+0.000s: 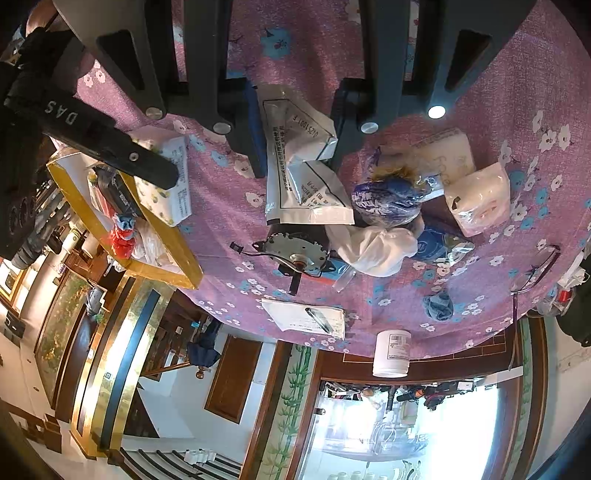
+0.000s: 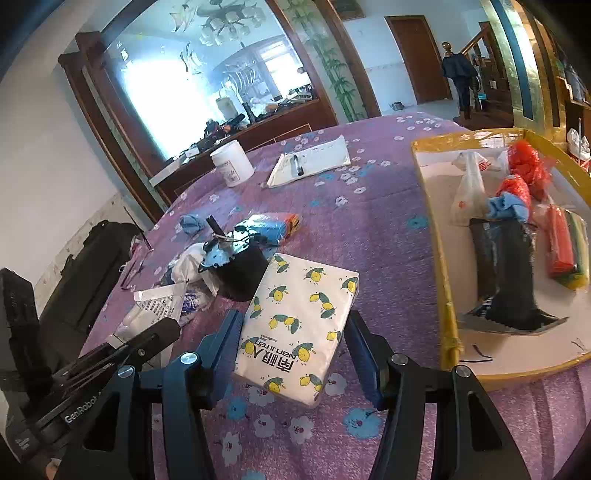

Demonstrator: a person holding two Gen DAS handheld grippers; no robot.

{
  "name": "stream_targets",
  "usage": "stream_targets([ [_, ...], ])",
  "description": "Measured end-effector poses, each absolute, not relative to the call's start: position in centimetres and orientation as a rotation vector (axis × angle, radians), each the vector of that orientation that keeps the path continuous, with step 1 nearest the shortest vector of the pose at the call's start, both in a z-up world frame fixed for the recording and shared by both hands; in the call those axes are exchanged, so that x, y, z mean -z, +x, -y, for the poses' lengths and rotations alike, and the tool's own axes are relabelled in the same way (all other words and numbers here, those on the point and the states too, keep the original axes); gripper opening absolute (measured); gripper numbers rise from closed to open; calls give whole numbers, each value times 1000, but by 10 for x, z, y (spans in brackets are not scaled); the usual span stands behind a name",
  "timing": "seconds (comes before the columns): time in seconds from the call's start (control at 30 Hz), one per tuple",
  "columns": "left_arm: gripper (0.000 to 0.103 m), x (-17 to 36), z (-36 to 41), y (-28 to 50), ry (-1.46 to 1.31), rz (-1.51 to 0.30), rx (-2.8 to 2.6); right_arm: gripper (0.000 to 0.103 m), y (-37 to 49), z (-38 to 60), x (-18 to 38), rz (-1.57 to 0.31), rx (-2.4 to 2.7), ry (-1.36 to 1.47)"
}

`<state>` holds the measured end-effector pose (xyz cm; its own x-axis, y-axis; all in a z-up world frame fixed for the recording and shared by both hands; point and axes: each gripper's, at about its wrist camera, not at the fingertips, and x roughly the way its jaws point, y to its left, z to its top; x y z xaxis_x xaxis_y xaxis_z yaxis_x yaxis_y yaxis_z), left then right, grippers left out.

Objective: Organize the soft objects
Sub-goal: 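Carry the tissue pack and white packet toward the yellow box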

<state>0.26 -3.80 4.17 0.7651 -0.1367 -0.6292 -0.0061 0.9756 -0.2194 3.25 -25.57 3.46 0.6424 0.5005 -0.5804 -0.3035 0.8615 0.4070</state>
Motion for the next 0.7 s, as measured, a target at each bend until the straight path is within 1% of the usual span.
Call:
stream_targets([
  [0.47, 30, -48, 48, -4, -189, -684, 78, 61, 15, 280, -57, -700, -482, 307],
  [0.7, 30, -57, 70, -6, -168, -690, 115, 61, 10, 301, -62, -678, -479, 347],
])
